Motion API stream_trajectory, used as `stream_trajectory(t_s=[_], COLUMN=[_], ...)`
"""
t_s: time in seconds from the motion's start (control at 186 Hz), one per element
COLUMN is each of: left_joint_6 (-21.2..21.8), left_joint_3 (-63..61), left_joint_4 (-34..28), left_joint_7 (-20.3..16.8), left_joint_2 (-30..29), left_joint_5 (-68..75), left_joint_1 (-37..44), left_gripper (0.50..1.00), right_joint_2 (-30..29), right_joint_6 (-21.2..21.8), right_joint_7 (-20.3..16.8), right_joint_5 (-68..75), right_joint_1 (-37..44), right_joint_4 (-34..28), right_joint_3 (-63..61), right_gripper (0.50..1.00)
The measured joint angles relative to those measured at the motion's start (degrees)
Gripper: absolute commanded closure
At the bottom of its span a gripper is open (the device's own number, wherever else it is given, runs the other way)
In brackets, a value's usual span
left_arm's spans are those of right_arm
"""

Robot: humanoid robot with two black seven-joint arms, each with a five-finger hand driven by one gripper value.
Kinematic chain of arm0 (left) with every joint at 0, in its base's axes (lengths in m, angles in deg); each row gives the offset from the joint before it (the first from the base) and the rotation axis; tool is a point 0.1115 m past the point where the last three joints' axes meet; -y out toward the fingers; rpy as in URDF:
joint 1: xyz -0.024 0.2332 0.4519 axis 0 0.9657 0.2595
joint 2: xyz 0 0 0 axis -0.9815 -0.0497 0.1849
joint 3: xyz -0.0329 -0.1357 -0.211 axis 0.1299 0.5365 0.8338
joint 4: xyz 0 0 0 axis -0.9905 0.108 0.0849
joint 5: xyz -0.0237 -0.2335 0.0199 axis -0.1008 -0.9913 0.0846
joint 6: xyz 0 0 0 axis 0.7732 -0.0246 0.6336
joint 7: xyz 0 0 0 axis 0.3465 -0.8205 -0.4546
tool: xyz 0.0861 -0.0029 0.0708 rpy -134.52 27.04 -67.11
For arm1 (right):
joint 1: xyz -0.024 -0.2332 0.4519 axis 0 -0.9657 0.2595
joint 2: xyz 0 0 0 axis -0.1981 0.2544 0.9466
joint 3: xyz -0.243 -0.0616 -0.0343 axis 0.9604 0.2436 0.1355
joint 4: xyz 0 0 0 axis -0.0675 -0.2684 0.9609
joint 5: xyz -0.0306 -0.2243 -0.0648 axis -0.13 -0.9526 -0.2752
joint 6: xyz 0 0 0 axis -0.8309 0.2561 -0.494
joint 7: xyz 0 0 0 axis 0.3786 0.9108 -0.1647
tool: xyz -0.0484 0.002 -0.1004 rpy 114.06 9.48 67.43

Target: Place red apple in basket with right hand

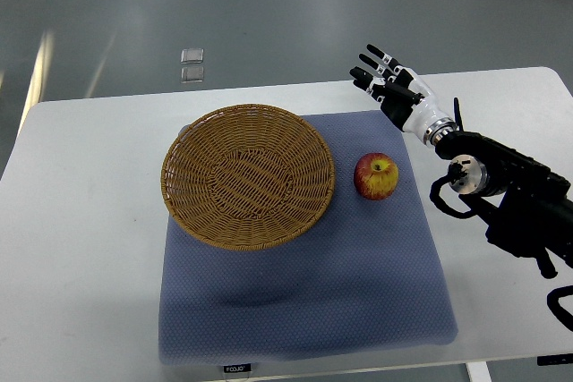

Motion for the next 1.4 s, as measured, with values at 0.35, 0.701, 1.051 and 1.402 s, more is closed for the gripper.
stream_trajectory(t_s=[0.35, 0.701, 1.051, 1.402], left_joint_6=[0.2, 0.2, 0.2, 0.2], left_joint_3=[0.0, -0.2, -0.2, -0.2], left_joint_4=[0.2, 0.0, 0.1, 0.1], left_joint_7=[-0.4, -0.4, -0.4, -0.4], left_joint_2=[0.0, 0.0, 0.0, 0.0], left_joint_5=[-0.2, -0.1, -0.1, -0.1], left_joint_1=[0.4, 0.4, 0.4, 0.4], left_gripper=[0.500, 0.500, 0.500, 0.500], right_joint_2=[0.1, 0.1, 0.3, 1.8], right_joint_6=[0.1, 0.1, -0.8, -0.3], right_joint_7=[0.0, 0.0, 0.0, 0.0], right_joint_5=[0.0, 0.0, -0.5, -5.6], right_joint_1=[0.1, 0.1, 0.5, 0.5], right_joint_4=[0.0, 0.0, 0.0, -0.9], right_joint_3=[0.0, 0.0, 0.0, 1.1], right_gripper=[0.579, 0.579, 0.579, 0.581])
